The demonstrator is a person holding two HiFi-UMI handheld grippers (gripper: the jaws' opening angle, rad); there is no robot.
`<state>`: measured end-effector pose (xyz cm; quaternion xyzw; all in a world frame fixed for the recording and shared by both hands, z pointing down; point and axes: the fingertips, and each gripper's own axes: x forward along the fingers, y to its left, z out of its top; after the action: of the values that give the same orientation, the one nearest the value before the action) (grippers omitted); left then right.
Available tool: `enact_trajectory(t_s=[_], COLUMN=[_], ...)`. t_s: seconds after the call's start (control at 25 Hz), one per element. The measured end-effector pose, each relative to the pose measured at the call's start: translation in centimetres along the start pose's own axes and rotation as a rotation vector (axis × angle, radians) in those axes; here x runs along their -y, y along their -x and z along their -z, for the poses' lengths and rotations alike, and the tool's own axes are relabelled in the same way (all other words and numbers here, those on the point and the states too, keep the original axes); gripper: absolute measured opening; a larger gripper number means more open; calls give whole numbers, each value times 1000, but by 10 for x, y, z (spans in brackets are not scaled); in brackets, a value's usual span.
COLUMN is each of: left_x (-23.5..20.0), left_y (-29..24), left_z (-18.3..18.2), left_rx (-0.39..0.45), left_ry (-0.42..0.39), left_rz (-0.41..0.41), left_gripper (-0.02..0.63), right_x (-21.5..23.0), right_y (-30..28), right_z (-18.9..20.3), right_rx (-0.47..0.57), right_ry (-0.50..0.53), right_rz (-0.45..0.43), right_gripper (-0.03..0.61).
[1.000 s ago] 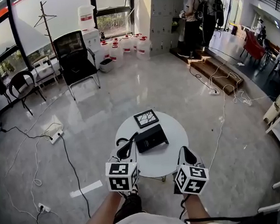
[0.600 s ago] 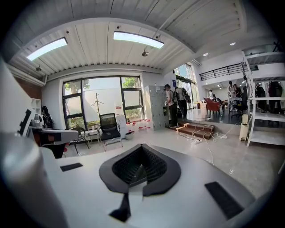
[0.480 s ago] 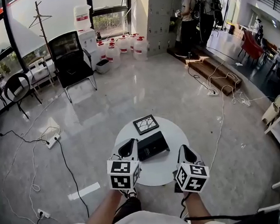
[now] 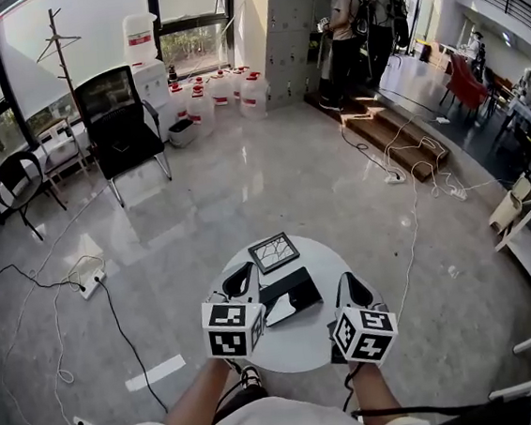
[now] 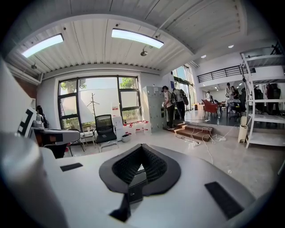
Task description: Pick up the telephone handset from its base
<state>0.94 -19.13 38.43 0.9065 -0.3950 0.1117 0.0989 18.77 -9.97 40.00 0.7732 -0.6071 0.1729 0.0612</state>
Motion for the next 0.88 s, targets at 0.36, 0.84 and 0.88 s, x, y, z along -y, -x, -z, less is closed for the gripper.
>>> enact_trajectory(t_s=[0.36, 0.84, 0.88], left_x=[-25, -32, -32], left_y=[-43, -104, -109], left_z=[-19, -23, -21], left_rx=[20, -22, -29], left_ry=[10, 9, 11], left_rz=[48, 165, 176], left_gripper=[17, 17, 17], right_x=[-7, 9, 11], right_y=[-37, -70, -71], right_z=[-23, -35, -33], right_rx=[24, 24, 22], right_ry=[2, -36, -44], right_rz=[34, 137, 148], right_gripper=[25, 24, 24])
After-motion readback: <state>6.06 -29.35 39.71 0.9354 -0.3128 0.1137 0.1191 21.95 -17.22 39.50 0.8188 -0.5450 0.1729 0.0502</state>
